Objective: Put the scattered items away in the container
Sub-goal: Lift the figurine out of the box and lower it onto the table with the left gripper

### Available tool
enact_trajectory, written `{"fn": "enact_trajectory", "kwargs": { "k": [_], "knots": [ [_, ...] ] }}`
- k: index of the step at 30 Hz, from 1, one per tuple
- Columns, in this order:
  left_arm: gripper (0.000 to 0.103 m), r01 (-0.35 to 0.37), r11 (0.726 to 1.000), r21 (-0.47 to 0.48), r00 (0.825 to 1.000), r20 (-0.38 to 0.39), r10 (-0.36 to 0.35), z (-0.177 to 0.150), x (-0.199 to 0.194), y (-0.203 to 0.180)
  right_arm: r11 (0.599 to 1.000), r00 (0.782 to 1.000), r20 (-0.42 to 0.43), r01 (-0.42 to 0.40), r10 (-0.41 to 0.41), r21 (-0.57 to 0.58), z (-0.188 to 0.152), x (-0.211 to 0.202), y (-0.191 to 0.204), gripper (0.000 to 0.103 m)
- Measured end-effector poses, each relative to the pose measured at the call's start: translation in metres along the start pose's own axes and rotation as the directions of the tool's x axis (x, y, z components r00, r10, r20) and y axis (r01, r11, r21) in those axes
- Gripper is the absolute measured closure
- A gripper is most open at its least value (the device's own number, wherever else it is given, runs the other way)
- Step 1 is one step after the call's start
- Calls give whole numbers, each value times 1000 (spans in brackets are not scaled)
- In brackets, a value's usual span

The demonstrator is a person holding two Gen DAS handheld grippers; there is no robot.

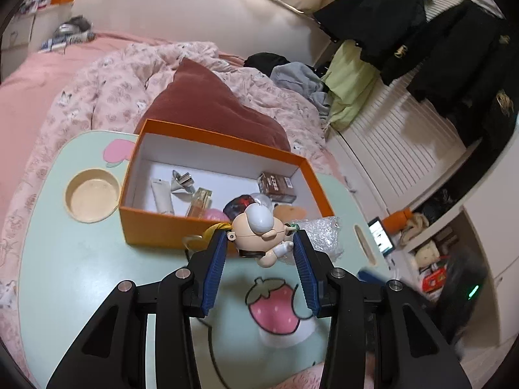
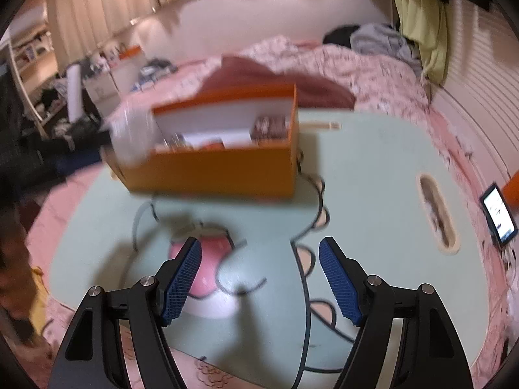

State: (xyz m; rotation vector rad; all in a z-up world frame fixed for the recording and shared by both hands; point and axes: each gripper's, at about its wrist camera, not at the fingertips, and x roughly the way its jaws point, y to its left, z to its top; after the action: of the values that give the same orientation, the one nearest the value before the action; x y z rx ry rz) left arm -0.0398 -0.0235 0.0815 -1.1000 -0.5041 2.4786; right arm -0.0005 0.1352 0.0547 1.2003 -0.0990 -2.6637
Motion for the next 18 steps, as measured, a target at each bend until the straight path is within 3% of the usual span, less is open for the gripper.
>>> {"fn": "enact_trajectory", "kwargs": {
  "k": [3, 7, 12, 13, 14, 15, 18],
  "knots": [
    [60, 16, 1000, 11, 1000, -1, -16, -9, -2, -2, 993, 992, 57, -113, 112, 22, 16, -20, -2, 27],
    [60, 81, 997, 5, 996, -21, -81, -12, 3, -6, 937, 938, 9, -346, 346, 52, 38, -19, 6, 27],
    [60, 136, 991, 7, 990, -37, -135, -13, 1, -9, 922, 923, 13, -385, 385, 45, 51, -13, 18, 32],
    [60, 135, 991, 8, 990, -37, -134, -13, 1, -9, 912, 914, 13, -406, 406, 53, 51, -13, 17, 41],
    [60, 137, 991, 3, 990, -36, -136, -13, 0, -7, 900, 902, 8, -432, 432, 61, 52, -13, 17, 61],
    [60, 135, 991, -3, 990, -34, -135, -13, 1, -7, 893, 895, -1, -446, 447, 63, 49, -14, 14, 75],
    [60, 139, 990, -18, 990, -30, -139, -13, 1, -3, 891, 891, -32, -451, 453, 56, 43, -10, 16, 77]
  ]
}}
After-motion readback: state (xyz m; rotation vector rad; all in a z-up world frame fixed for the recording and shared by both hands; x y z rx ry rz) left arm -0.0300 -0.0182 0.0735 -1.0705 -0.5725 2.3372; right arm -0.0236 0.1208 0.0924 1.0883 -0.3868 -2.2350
